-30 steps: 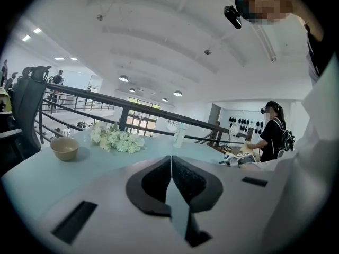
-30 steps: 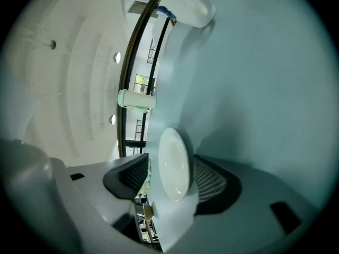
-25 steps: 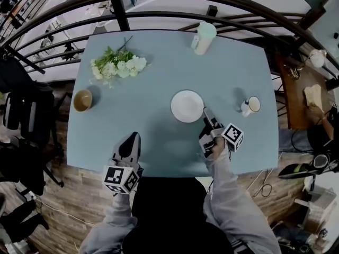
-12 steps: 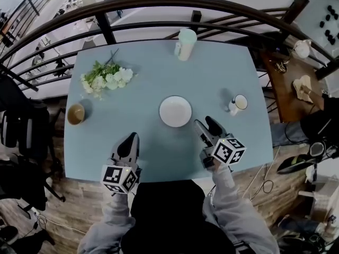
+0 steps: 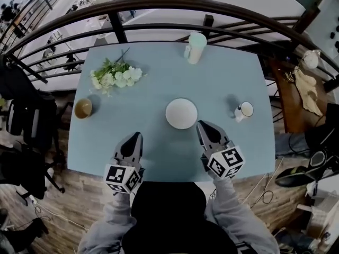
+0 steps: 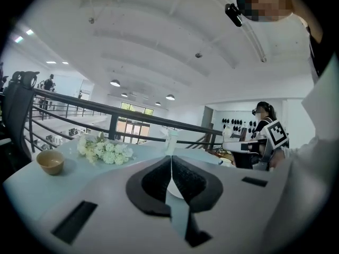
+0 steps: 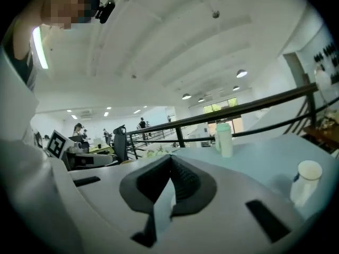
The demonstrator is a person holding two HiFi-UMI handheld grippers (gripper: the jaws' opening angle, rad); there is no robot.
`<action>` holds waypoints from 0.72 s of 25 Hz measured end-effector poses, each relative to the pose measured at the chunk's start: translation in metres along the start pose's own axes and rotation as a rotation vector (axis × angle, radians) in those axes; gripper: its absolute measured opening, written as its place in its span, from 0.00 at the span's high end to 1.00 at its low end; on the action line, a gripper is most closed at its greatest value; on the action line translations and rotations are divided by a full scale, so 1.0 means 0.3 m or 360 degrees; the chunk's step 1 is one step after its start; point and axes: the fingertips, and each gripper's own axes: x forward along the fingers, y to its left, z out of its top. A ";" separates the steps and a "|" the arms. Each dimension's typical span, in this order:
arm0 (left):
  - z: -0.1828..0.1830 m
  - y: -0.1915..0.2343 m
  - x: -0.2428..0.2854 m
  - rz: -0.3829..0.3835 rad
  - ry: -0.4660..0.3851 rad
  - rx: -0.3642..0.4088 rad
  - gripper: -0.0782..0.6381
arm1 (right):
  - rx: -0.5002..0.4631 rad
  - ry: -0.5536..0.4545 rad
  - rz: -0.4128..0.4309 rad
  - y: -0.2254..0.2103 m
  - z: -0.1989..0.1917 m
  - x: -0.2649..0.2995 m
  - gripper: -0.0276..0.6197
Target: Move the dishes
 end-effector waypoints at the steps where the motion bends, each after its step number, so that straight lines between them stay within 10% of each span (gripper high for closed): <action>1: 0.002 0.006 -0.015 0.0032 -0.0005 -0.0002 0.87 | -0.0017 0.0017 0.0066 0.029 0.001 0.019 0.95; 18: -0.121 0.209 -0.417 0.0729 -0.0040 -0.0078 0.87 | -0.0278 0.0192 0.0856 0.562 -0.080 0.436 0.95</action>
